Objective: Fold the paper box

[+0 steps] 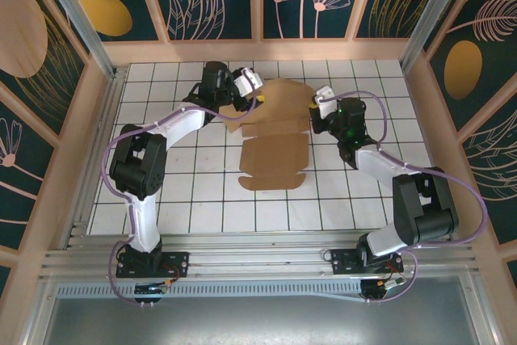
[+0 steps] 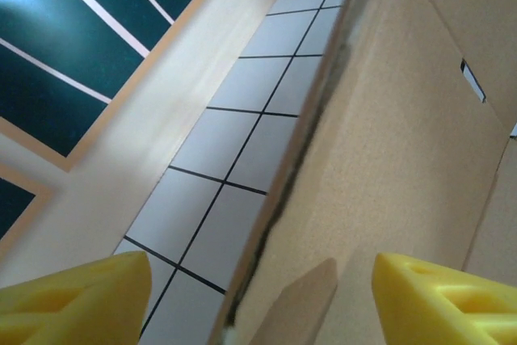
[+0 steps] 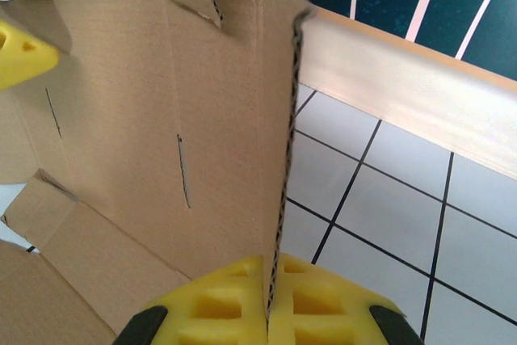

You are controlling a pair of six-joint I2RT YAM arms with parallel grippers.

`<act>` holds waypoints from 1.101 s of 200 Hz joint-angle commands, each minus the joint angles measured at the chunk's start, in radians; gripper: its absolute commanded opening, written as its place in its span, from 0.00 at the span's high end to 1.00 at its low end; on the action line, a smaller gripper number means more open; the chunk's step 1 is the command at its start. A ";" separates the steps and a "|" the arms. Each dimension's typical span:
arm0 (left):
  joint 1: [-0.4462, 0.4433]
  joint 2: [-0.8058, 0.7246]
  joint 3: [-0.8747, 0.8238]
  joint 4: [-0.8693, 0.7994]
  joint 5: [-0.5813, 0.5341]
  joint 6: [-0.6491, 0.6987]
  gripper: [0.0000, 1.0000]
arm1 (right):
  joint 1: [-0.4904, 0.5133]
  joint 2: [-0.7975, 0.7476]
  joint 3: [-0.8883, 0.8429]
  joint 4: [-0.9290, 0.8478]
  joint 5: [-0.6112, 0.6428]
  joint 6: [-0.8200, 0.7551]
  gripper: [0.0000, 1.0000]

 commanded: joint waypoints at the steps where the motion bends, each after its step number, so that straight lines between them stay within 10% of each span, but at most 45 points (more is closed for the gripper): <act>1: 0.001 -0.036 -0.034 0.098 0.017 -0.008 0.42 | 0.007 0.024 -0.002 0.043 -0.013 -0.002 1.00; 85: -0.002 -0.077 -0.097 0.097 -0.030 0.025 0.94 | 0.009 0.032 0.015 0.017 0.003 0.035 0.99; 153: -0.078 -0.138 -0.279 0.355 -0.232 0.354 1.00 | -0.012 -0.117 0.205 -0.384 -0.184 0.319 0.12; 220: -0.176 -0.098 -0.384 0.662 -0.382 0.843 1.00 | -0.146 0.070 0.606 -0.747 -0.436 0.515 0.05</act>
